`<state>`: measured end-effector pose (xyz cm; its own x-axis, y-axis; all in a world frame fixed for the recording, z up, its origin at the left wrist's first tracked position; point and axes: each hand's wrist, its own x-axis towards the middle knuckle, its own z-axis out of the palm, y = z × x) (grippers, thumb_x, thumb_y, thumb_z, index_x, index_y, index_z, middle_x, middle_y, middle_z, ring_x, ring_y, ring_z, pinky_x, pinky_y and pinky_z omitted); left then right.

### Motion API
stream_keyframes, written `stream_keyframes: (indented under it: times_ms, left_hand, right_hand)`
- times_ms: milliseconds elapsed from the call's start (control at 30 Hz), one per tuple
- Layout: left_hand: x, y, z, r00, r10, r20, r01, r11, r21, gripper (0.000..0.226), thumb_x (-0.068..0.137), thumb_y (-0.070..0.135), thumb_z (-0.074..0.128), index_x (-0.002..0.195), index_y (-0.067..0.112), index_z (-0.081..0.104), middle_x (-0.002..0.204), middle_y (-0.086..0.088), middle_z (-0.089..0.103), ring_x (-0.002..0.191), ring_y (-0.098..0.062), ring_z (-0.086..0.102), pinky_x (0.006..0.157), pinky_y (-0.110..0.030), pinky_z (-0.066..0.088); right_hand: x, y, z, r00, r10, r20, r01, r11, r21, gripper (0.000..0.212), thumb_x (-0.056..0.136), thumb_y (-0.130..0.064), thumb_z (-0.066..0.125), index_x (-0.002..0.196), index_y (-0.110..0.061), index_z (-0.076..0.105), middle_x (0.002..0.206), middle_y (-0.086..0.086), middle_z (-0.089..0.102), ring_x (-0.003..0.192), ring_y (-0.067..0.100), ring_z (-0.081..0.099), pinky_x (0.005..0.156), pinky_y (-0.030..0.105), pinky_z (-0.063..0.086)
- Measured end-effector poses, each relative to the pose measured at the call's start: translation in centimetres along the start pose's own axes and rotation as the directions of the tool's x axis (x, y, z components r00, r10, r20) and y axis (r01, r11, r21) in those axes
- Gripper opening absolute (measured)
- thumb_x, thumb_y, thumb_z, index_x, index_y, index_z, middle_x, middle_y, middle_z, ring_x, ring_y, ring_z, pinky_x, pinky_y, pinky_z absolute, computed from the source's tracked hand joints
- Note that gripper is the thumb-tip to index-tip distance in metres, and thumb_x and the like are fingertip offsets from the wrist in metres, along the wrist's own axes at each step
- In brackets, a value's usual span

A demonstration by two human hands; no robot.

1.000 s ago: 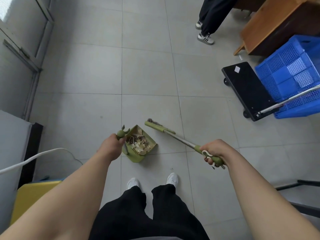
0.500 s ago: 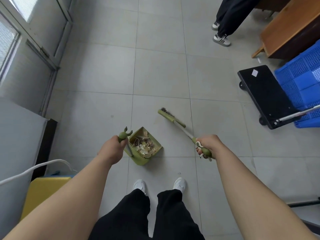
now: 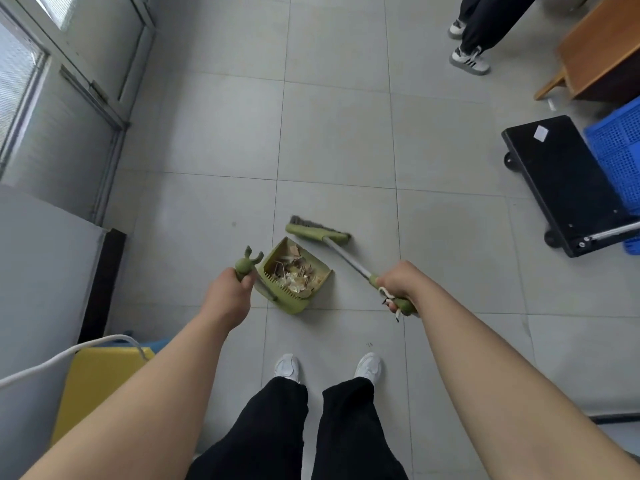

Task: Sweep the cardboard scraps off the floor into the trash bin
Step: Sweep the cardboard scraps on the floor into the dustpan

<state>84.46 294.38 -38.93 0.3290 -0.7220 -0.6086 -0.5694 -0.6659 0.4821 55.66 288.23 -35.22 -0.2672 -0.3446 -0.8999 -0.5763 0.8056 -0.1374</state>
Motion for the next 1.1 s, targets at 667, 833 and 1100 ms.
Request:
stream_keyframes:
  times_ms: [667, 833, 1100]
  left_hand:
    - [-0.9, -0.9, -2.6, 0.981, 0.132, 0.140, -0.160, 0.963, 0.217, 0.039, 0.097, 0.046, 0.048, 0.093, 0.008, 0.057, 0.076, -0.003, 0.056, 0.077, -0.027, 0.053, 0.064, -0.034, 0.038]
    - [-0.9, -1.6, -2.3, 0.980, 0.129, 0.150, -0.162, 0.960, 0.227, 0.041, 0.099, 0.045, 0.045, 0.093, 0.006, 0.056, 0.076, -0.005, 0.055, 0.077, -0.030, 0.052, 0.066, -0.035, 0.038]
    - [-1.2, -1.2, -2.2, 0.982, 0.075, 0.175, -0.121, 0.956, 0.267, 0.044, 0.098, 0.052, 0.040, 0.098, 0.010, 0.054, 0.089, -0.011, 0.061, 0.092, -0.036, 0.060, 0.088, -0.047, 0.050]
  right_hand:
    - [-1.6, 7.1, -5.1, 0.990, 0.127, -0.060, -0.107, 0.961, 0.254, 0.032, 0.094, -0.013, 0.042, 0.062, -0.010, 0.044, 0.042, 0.006, 0.048, 0.021, 0.011, 0.038, 0.034, 0.010, 0.028]
    - [-2.7, 7.7, 0.0, 0.993, 0.115, 0.009, -0.112, 0.950, 0.291, 0.025, 0.092, -0.009, 0.045, 0.067, -0.011, 0.045, 0.055, 0.009, 0.047, 0.025, 0.013, 0.041, 0.036, 0.014, 0.030]
    - [-7.4, 6.0, -0.6, 0.987, 0.065, 0.146, -0.081, 0.991, 0.109, 0.028, 0.096, -0.018, 0.044, 0.068, -0.011, 0.047, 0.042, 0.004, 0.050, 0.029, 0.010, 0.041, 0.035, 0.012, 0.027]
